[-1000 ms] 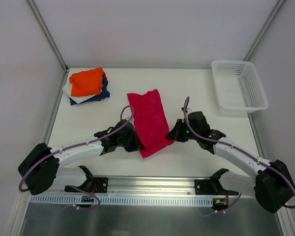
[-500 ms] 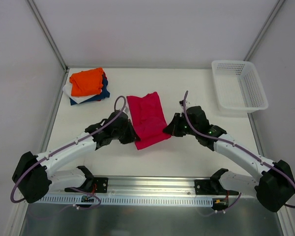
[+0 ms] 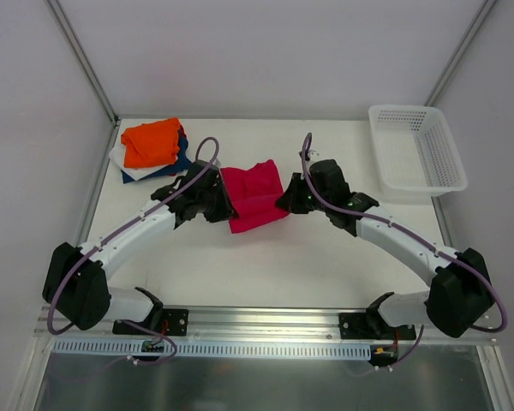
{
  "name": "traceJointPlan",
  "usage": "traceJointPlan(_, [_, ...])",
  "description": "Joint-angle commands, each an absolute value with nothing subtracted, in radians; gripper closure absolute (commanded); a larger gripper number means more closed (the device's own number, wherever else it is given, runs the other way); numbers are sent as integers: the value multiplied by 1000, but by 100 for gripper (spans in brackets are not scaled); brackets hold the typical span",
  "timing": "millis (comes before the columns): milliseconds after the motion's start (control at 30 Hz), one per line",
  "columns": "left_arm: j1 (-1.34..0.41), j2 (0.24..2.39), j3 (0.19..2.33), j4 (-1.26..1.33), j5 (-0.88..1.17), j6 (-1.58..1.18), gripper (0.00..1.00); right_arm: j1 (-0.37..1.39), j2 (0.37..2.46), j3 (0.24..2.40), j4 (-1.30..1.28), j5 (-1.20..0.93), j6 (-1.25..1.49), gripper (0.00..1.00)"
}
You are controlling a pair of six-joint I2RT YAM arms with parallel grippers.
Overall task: Fold and stack the t-shirts
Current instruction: Fold the tshirt
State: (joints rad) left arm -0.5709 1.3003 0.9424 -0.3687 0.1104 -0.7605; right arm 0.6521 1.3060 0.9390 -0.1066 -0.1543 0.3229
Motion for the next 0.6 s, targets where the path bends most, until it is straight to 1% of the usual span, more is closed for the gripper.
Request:
traceJointPlan(0, [-531, 1360, 1021, -433, 106, -675, 100, 632, 1350, 1034, -106, -92, 265, 100])
traceJointPlan(300, [-443, 1557, 1192, -431, 153, -604, 100, 571, 1514, 1202, -123, -113, 219, 100])
traceJointPlan(567, [-385, 1727, 1337, -433, 216, -563, 100, 514, 1702, 1345, -129, -167, 209, 100])
